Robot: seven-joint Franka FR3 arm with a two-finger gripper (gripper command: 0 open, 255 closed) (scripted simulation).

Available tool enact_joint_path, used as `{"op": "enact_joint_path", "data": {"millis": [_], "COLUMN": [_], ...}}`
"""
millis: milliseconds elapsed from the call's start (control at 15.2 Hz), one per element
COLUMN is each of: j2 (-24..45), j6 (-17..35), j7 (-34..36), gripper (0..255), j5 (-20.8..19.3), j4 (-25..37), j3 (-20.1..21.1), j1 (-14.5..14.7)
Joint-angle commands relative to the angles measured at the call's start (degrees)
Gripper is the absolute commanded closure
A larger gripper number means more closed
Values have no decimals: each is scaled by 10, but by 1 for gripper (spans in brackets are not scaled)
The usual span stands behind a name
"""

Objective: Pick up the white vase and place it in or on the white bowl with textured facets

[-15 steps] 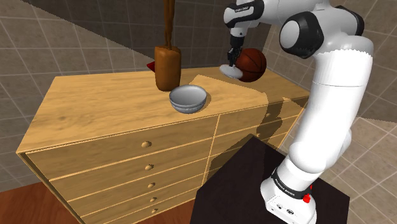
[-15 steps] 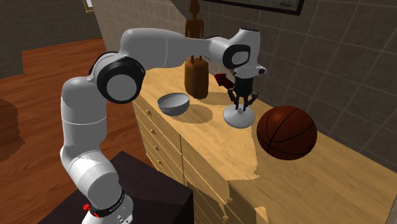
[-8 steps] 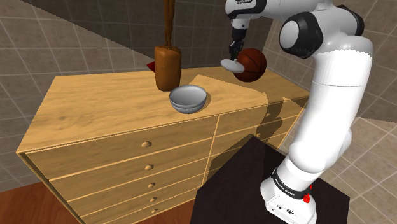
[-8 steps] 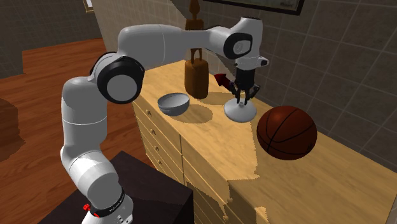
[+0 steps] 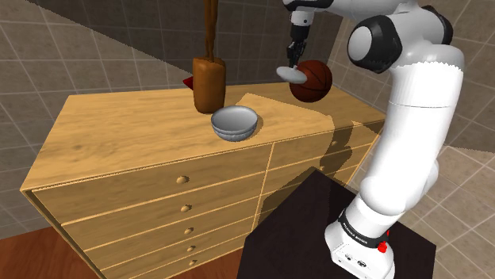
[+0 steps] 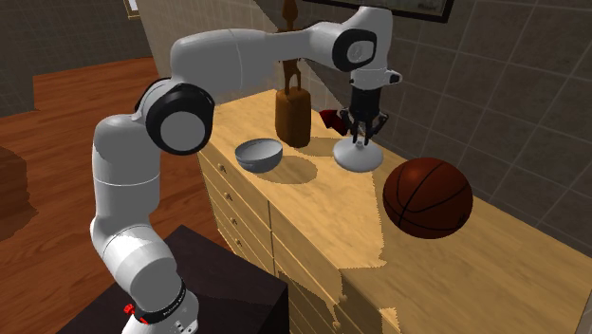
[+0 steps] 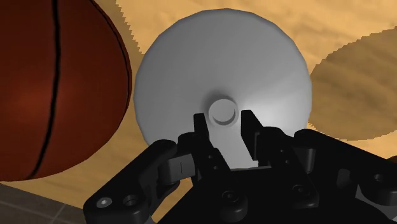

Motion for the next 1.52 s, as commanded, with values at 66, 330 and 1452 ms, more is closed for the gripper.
{"op": "enact_joint_path", "data": {"millis": [66, 330, 1452], "j2": [-37, -88, -189], "j6": [6, 11, -20], "j7": [33, 87, 322], "gripper": [255, 255, 255], "j5": [-15, -37, -67], "j4": [-41, -97, -177], "j3": [8, 25, 132], "j1": [29, 69, 199]}}
